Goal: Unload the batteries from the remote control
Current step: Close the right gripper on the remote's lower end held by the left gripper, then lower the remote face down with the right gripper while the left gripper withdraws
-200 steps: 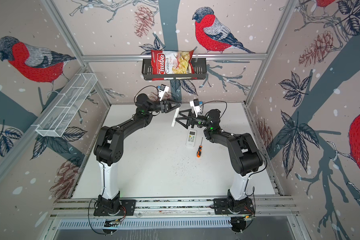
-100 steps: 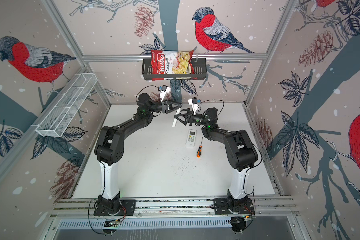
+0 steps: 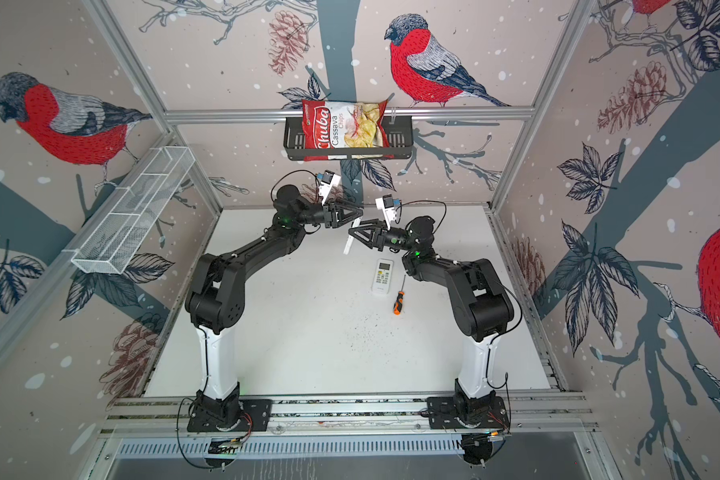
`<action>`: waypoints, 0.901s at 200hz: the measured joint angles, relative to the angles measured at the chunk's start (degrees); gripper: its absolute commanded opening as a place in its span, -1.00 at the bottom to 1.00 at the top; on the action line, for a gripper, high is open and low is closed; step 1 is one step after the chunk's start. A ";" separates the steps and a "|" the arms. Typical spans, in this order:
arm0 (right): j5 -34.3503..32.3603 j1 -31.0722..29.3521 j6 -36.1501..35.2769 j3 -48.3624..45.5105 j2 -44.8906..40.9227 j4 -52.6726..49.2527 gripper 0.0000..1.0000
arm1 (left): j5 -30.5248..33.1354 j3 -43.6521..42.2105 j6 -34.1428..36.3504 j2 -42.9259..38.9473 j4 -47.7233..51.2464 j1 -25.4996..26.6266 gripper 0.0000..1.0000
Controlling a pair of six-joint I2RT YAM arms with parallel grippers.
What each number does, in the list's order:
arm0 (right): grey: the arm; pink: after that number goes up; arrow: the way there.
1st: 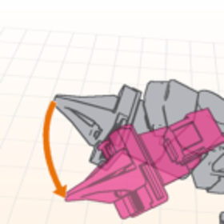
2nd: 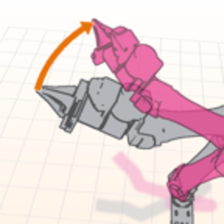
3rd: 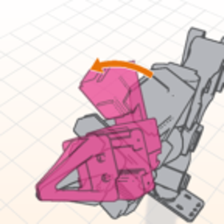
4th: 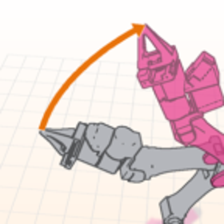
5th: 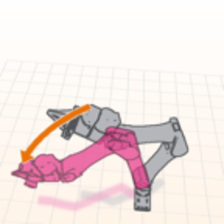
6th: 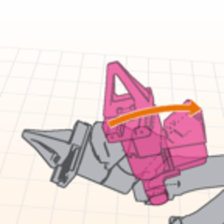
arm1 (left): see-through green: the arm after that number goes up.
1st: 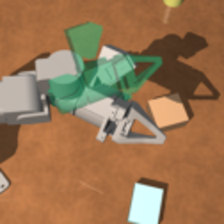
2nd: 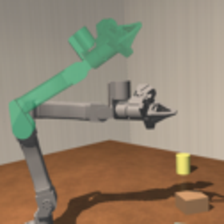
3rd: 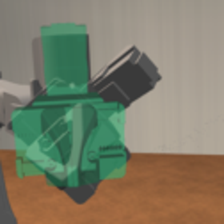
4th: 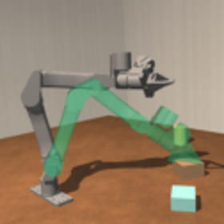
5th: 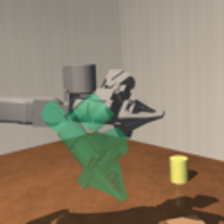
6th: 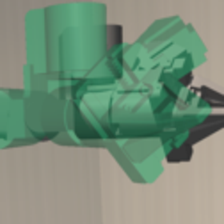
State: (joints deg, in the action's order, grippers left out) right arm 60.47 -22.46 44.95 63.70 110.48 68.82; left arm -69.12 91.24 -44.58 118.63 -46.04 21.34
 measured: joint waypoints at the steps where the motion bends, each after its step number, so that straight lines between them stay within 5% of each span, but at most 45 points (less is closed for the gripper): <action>1: -0.02 0.00 0.00 -0.04 -0.02 0.00 -0.52 | 0.00 0.00 0.00 0.00 0.00 0.00 -0.10; 25: -0.20 0.00 -0.22 -0.52 -0.42 0.02 -0.53 | 0.09 0.00 -0.17 -0.02 0.04 0.04 0.96; 65: -0.63 0.07 -4.94 -1.73 -3.39 -5.88 -0.53 | 2.12 -2.38 0.98 -3.72 3.56 -2.64 0.96; 95: -3.87 -0.26 -16.92 0.92 -7.04 -24.76 -0.53 | 8.66 -6.27 7.87 -10.95 11.43 -6.01 0.96; 136: -21.20 -6.93 -37.18 16.52 -4.42 -62.07 -0.53 | 31.17 -18.51 15.47 -23.76 21.81 -7.80 0.96; 180: -40.41 -16.61 -47.17 31.32 6.49 -88.85 -0.53 | 54.82 -41.64 16.44 -40.79 22.21 -7.74 0.96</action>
State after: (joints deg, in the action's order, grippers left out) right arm 20.05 -39.07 -2.22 95.02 116.97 -20.03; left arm -14.31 49.60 -28.14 77.84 -23.83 13.61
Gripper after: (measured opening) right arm 0.558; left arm 0.979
